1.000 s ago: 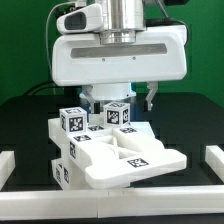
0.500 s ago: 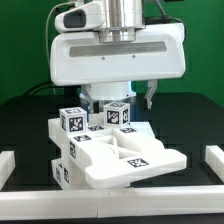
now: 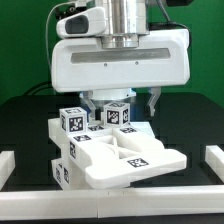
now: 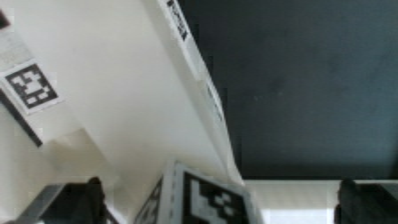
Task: Assemble chair
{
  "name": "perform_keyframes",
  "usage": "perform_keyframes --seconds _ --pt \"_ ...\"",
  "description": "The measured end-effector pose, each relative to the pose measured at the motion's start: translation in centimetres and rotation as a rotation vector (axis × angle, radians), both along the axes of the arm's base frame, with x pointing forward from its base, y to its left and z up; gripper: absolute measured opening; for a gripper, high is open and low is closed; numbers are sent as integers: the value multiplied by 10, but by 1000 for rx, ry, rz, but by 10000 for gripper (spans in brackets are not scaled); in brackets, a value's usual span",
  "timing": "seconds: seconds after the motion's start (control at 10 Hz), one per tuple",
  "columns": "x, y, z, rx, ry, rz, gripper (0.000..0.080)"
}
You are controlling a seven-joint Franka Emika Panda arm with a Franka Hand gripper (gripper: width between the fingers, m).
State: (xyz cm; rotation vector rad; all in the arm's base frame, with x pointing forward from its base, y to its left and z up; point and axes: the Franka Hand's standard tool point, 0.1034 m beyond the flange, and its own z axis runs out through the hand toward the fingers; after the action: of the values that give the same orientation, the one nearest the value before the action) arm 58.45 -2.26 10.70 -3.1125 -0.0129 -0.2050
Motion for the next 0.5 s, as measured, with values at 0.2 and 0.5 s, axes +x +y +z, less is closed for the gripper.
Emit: perform_keyframes --seconds 0.2,0.5 --pt "5 -4 5 1 -12 -17 649" --pt "6 -6 6 7 -14 -66 555"
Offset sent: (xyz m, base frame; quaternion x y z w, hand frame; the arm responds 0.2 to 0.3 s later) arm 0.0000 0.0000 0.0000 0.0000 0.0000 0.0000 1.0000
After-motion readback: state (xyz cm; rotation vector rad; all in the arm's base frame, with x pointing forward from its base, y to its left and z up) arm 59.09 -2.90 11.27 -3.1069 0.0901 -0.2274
